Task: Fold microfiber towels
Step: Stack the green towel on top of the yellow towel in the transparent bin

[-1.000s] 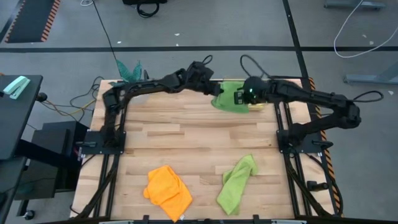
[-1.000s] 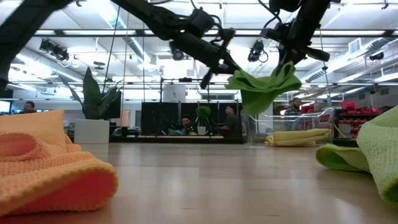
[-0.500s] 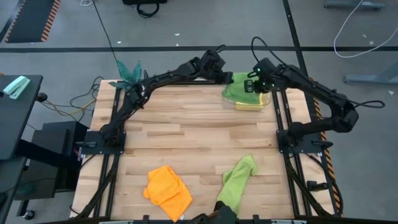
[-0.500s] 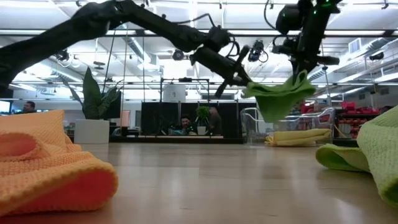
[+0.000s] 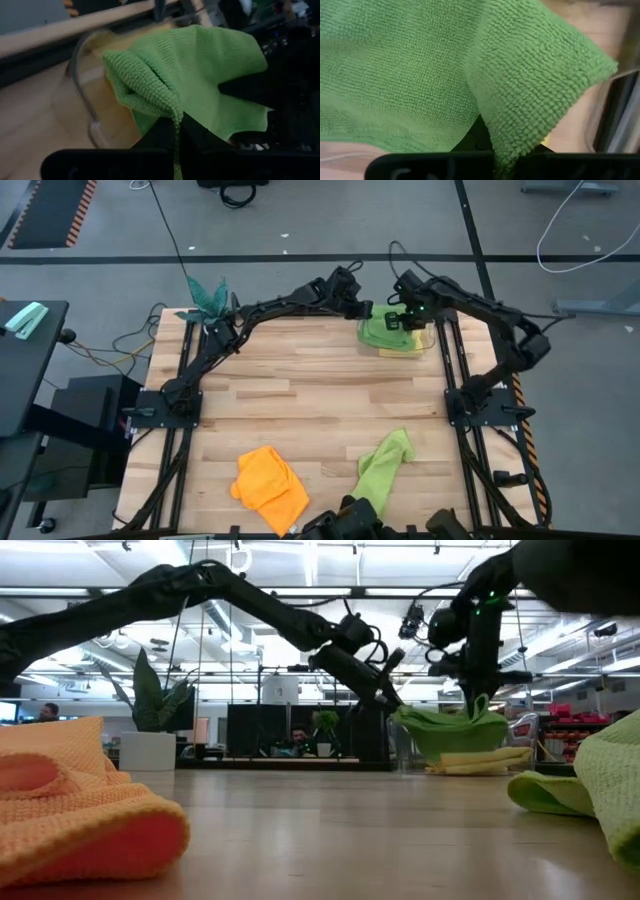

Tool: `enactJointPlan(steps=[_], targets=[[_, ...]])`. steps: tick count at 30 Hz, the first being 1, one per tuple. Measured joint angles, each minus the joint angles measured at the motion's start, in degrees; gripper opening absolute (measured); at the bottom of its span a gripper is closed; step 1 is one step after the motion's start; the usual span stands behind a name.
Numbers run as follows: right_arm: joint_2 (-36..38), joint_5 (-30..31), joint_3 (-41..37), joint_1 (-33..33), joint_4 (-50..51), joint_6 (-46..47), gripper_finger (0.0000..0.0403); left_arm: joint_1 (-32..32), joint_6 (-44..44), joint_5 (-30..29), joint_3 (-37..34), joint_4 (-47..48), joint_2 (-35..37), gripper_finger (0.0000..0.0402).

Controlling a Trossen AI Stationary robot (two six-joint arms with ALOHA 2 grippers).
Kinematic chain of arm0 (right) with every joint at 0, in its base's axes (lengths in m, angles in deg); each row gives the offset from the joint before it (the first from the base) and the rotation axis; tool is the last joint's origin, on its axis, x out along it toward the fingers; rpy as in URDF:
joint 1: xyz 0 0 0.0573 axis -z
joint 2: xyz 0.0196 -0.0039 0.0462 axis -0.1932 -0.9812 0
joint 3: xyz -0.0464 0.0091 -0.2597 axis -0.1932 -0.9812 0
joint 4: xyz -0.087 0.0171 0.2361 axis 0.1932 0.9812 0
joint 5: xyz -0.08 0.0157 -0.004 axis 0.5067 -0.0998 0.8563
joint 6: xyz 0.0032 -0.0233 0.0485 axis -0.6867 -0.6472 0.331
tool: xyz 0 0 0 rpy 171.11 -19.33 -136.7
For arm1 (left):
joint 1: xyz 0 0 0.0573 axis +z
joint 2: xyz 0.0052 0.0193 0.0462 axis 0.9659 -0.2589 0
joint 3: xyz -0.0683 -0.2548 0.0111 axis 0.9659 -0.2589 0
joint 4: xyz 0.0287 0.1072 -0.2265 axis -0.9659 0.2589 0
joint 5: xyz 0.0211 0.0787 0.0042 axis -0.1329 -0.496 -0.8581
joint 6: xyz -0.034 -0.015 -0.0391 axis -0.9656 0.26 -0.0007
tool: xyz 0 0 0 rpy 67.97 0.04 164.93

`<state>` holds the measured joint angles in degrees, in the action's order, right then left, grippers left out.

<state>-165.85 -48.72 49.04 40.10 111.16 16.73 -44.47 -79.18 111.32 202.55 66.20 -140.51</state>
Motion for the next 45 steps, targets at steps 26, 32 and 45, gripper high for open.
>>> enactJointPlan(steps=[26,32,45], targets=[[-3.1,1.1,0.0,6.2,0.1,-2.8,0.0123,0.9,2.3,3.0,0.0,-7.0,-2.6,0.0046],[-3.1,1.0,0.0,6.2,0.1,-2.8,0.0158,1.2,2.4,5.3,0.0,-7.1,-2.6,0.0095],[-1.3,0.7,0.0,6.2,-1.3,-4.0,0.0168,1.7,3.8,9.1,0.0,-6.0,-2.3,0.0202]])
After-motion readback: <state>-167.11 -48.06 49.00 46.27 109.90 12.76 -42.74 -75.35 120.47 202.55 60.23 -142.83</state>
